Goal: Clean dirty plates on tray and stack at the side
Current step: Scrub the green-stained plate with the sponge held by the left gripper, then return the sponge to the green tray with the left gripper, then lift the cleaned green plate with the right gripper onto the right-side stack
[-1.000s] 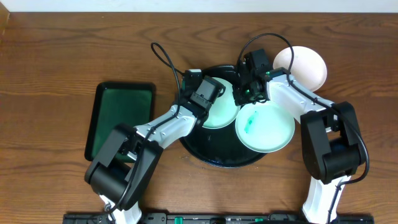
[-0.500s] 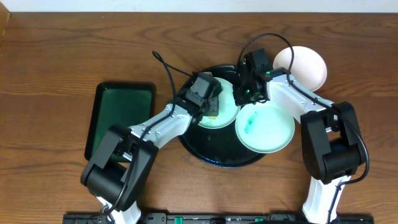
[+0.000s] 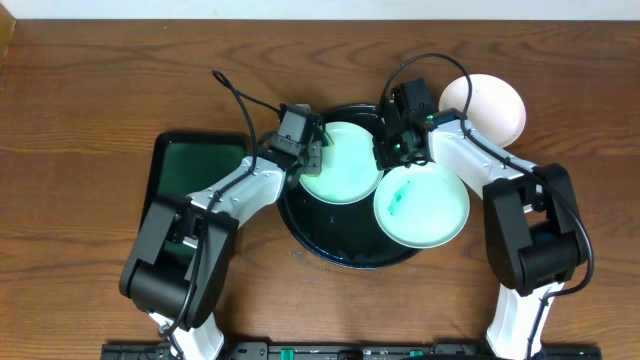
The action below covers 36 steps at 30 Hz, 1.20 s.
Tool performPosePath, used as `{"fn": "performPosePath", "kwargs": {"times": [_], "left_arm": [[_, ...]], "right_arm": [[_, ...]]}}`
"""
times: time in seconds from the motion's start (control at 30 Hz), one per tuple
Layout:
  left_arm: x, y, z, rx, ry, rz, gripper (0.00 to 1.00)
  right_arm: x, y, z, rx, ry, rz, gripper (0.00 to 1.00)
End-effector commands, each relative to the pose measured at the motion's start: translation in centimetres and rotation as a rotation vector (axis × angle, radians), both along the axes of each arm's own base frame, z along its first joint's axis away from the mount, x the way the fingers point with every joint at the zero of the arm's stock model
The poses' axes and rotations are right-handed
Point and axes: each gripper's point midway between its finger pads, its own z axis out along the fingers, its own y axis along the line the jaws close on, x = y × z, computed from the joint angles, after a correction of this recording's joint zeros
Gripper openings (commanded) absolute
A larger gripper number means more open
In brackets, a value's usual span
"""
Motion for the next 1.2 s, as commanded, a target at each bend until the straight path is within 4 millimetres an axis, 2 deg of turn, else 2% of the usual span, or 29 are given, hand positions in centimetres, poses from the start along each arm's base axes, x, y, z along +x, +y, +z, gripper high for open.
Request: {"fn": "performPosePath", "kwargs": {"times": [0.0,0.1,0.17,0.23,0.37,0.5,0.63,0.73,0.83,0.9,1.0,1.1,1.17], "left_arm": [[1.2,4.2,0.8,0.109,-0.050,0.090,0.07],[1.4,1.4,4.4,-0.065,-0.098,0.026,0.07],[1.4,-0.2,7.8,-0.191,-0.149,-0.010,0.07],[1.3,-1.0,11.8,-0.287,-0.215,-0.041,0.07],[0.7,0.9,17.9,-0.333,-0.341,-0.015,0.07],[-0.6,5.4,22.0,-0.330,-0.414,0.070,0.07],[-2.0,11.5,23.1,-0.298,-0.420,0.215,0.07],[-3.1,16.1,22.2,-0.267,-0.378,0.341,0.07],[-4.1,19.5,20.9,-0.265,-0.326,0.461,0.07],[-4.5,21.3,20.3,-0.258,-0.309,0.515,0.07],[-4.8,22.8,20.1,-0.263,-0.306,0.567,0.07],[-4.9,23.3,20.1,-0.261,-0.308,0.581,0.07],[-4.9,23.3,20.1,-0.261,-0.307,0.580,0.08]], "right_arm": [[-0.4,-1.0,-1.2,-0.051,0.023,-0.007,0.01],[-0.2,-0.9,-1.1,-0.047,0.014,-0.007,0.01],[-0.1,-0.4,-0.7,-0.018,0.008,0.001,0.01],[0.2,0.5,0.1,0.029,-0.009,0.015,0.01],[0.9,0.9,2.6,0.051,-0.076,0.031,0.01],[1.6,0.5,6.1,-0.008,-0.209,0.105,0.01],[2.7,-1.4,10.3,-0.243,-0.397,0.128,0.01],[2.8,-2.5,14.3,-0.464,-0.547,0.150,0.01],[2.4,-2.1,18.4,-0.656,-0.689,0.202,0.01],[1.8,-1.2,21.1,-0.771,-0.780,0.240,0.01],[0.7,0.5,24.2,-0.931,-0.879,0.321,0.01],[-0.5,2.2,26.4,-1.108,-0.940,0.422,0.01],[-1.3,3.5,27.1,-1.187,-0.962,0.501,0.01]]}}
